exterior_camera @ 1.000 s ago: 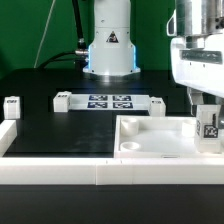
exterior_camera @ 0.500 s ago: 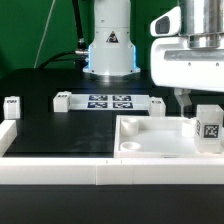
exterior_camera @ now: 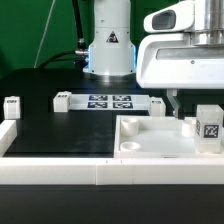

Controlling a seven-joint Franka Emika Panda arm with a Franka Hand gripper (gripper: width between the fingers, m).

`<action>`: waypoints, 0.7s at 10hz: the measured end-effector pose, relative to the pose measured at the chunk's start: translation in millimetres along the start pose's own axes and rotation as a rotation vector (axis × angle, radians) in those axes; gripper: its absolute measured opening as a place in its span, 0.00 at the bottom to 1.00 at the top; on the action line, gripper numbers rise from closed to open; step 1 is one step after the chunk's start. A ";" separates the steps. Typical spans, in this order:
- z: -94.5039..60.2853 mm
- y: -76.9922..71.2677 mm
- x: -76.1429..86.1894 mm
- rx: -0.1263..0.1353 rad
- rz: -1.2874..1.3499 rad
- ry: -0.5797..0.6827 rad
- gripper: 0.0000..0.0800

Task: Assemble one leg

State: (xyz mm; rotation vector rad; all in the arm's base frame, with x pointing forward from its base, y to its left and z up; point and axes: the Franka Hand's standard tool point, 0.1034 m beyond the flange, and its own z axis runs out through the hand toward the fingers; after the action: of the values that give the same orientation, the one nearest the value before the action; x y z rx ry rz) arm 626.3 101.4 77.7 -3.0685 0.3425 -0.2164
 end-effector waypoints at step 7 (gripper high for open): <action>-0.2 1.8 0.9 -0.001 0.061 0.001 0.36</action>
Offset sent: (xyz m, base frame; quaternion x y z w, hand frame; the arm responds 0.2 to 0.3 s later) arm 0.0000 0.0000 0.0000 0.0000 0.0000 0.0000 1.0000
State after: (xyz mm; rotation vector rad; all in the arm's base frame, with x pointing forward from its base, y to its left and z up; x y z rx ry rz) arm 626.8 99.5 78.0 -3.0530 0.4360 -0.2157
